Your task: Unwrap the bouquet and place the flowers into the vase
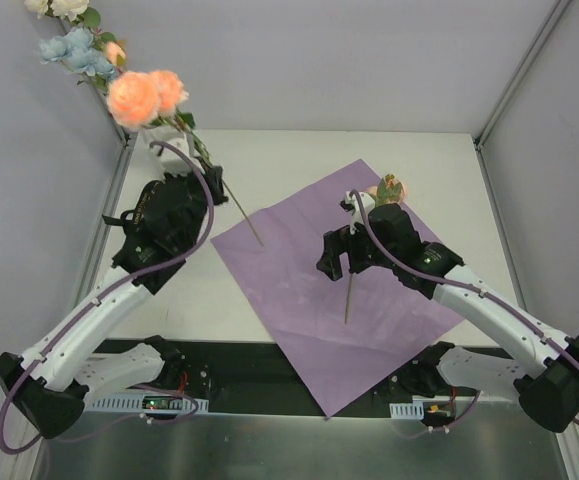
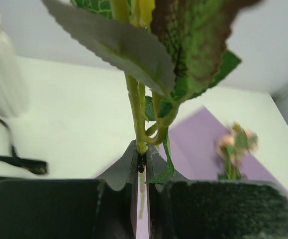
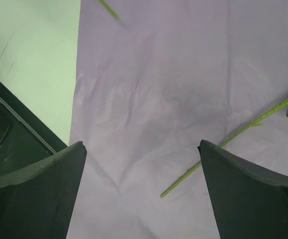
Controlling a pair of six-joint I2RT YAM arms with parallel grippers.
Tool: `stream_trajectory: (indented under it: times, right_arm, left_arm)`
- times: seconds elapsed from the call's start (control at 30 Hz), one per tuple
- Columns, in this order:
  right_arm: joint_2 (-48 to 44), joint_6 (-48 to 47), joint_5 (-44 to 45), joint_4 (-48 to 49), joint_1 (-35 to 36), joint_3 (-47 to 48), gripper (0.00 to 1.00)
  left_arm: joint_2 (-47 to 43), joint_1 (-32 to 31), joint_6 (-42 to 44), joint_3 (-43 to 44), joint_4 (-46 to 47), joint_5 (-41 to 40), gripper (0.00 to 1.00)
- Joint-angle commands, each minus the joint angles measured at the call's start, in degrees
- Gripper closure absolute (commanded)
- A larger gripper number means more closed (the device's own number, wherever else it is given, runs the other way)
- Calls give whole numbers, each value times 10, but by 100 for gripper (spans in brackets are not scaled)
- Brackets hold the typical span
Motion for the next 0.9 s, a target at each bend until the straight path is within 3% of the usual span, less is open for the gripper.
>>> stream_trajectory:
  times: [0.0,0.17,0.43,0.63,0.87]
  right_arm:
    - [27,9,14,1,-7,26,2]
    - [34,10,8,4,-11,24,2]
    - [42,14,-8,16,-26,19,2]
    - [44,14,-19,24,-30,14,2]
    - [49,15,-21,26,-36,12,2]
  left_arm:
    - [42,90,87,165,10,3,100]
    - [157,173,187,362,20,-1,100]
    - [296,266,274,553,66,23,100]
    - [369,304,294,618,77,41,100]
    - [409,326,301,622,89,32,100]
